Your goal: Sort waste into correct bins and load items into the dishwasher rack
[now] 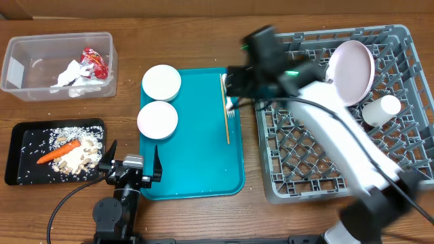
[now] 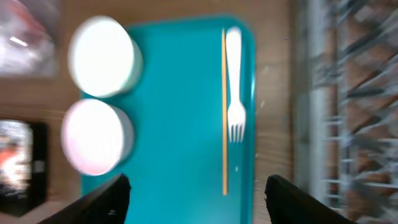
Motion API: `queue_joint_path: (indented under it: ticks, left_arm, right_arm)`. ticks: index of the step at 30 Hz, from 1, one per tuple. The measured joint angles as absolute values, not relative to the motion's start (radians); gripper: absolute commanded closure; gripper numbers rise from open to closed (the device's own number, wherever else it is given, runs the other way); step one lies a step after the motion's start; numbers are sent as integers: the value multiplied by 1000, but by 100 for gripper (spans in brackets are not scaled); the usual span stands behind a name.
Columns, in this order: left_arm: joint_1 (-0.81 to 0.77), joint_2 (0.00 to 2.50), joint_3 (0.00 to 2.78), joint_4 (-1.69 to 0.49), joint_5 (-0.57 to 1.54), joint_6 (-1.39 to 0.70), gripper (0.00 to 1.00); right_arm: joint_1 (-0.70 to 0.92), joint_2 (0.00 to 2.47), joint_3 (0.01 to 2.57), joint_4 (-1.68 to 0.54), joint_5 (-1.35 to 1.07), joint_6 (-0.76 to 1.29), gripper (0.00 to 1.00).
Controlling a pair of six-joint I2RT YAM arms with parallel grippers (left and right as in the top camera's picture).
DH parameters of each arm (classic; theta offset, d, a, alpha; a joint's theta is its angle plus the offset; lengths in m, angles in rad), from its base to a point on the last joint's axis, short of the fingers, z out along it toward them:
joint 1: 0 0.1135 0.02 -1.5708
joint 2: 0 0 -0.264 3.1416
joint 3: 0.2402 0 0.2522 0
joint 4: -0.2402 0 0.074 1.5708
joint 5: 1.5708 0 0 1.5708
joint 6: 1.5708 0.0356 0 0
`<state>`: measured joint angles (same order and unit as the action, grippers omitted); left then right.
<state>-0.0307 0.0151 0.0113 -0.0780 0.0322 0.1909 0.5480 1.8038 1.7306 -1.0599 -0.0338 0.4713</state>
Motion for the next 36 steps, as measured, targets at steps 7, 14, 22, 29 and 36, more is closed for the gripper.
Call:
queue_joint_path:
  ticks: [7, 14, 22, 29, 36]
  left_arm:
    - [-31, 15, 11, -78, 32, 191, 0]
    - [-31, 15, 11, -78, 32, 191, 0]
    - [-31, 15, 11, -78, 32, 191, 0]
    - [-31, 15, 11, -78, 32, 191, 0]
    - [-31, 15, 11, -78, 32, 191, 0]
  right_arm:
    - [646, 2067, 1722, -1033, -22, 517, 35]
    - [675, 2179, 1720, -1040, -18, 562, 36]
    - [675, 2236, 1721, -1043, -7, 594, 37]
    - [675, 2236, 1720, -1044, 16, 598, 78]
    - [675, 2236, 1719, -1051, 13, 599, 96]
